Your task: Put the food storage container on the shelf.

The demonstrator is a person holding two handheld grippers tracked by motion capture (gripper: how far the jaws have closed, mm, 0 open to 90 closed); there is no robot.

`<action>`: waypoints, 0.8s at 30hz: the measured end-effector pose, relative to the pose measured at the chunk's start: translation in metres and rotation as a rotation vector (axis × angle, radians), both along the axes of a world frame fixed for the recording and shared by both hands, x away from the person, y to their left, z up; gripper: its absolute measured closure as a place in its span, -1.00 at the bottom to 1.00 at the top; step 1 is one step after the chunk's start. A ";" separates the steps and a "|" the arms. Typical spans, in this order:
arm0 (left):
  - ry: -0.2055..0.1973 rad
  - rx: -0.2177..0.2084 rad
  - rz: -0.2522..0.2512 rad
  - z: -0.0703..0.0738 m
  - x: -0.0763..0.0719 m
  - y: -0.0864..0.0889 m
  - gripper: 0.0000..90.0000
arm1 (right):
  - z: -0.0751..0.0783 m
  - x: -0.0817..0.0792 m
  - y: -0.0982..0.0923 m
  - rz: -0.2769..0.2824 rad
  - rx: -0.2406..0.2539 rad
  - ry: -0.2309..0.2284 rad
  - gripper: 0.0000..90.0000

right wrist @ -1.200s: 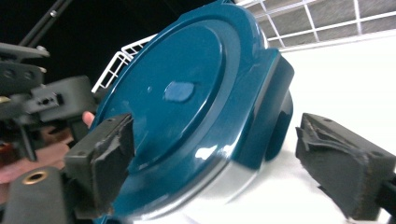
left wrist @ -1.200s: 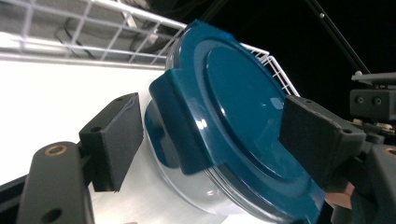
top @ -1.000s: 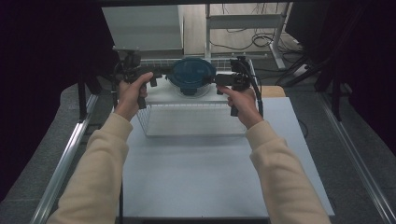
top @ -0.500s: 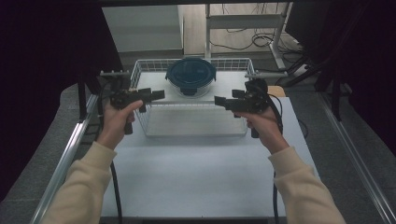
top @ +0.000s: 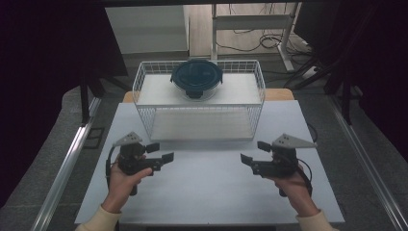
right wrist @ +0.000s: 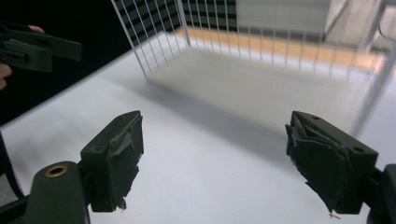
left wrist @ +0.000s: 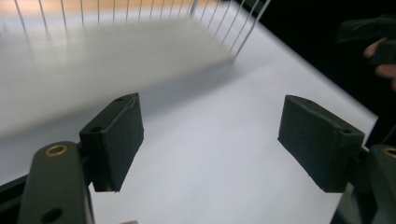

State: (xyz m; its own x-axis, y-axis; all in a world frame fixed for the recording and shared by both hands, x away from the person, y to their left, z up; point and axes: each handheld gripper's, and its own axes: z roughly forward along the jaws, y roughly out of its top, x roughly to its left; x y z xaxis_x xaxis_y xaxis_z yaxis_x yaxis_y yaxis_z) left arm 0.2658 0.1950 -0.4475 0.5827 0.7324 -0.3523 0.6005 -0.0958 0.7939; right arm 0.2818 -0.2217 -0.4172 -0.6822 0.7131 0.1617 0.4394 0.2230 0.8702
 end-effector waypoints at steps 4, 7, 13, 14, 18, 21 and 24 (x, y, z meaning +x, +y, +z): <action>0.038 -0.003 0.005 -0.018 -0.003 -0.001 -0.51 | -0.036 -0.013 -0.013 0.012 -0.038 0.050 -0.59; 0.065 0.049 -0.006 -0.034 -0.008 -0.009 -0.50 | -0.058 -0.014 -0.019 -0.010 -0.063 0.106 -0.59; 0.101 0.086 -0.024 -0.050 -0.016 -0.012 -0.49 | -0.068 -0.014 -0.018 -0.025 -0.062 0.120 -0.59; 0.103 0.086 -0.021 -0.052 -0.016 -0.011 -0.49 | -0.068 -0.014 -0.018 -0.025 -0.062 0.120 -0.59; 0.097 0.089 -0.005 -0.053 -0.015 -0.008 -0.48 | -0.066 -0.015 -0.022 -0.053 -0.049 0.107 -0.57; 0.097 0.102 -0.006 -0.055 -0.015 -0.008 -0.48 | -0.066 -0.015 -0.024 -0.066 -0.038 0.108 -0.57; 0.102 0.104 -0.007 -0.057 -0.015 -0.009 -0.48 | -0.065 -0.014 -0.025 -0.081 -0.043 0.098 -0.57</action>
